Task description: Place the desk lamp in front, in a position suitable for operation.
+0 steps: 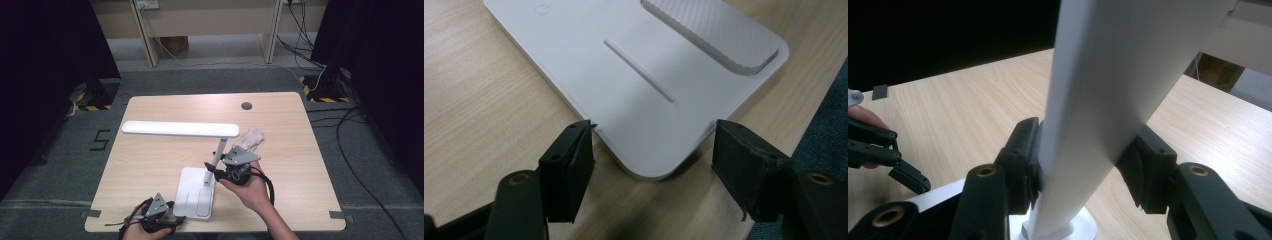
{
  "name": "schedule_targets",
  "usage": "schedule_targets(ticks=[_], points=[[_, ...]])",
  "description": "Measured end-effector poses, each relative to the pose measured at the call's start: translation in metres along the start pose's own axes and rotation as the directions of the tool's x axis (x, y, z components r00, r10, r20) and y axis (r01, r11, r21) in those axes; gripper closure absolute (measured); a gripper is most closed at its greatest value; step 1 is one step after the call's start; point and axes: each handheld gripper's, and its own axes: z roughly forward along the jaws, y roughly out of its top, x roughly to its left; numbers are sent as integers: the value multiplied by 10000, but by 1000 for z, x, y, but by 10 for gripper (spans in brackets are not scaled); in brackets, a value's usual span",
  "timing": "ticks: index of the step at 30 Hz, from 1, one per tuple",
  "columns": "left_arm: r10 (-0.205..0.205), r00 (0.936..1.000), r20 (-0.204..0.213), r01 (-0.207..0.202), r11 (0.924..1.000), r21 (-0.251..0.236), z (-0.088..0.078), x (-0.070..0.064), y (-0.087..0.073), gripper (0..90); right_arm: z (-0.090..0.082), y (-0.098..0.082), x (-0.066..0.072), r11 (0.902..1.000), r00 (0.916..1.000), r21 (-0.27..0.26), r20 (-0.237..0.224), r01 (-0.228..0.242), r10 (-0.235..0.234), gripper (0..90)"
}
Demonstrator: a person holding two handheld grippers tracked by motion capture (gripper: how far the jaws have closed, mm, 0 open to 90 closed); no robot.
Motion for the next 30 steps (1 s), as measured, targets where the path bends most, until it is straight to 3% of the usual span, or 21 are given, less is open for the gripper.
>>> schedule_targets(ticks=[13,30], points=[[-203,9997,-132,204,9998,60,12,12,14,334,8,4,-13,9999,9984,143,570,-59,51,534],[-488,9982,-354,495,9986,190,25,31,31,364,7,6,-26,9990,9915,455,1298,34,-93,517]])
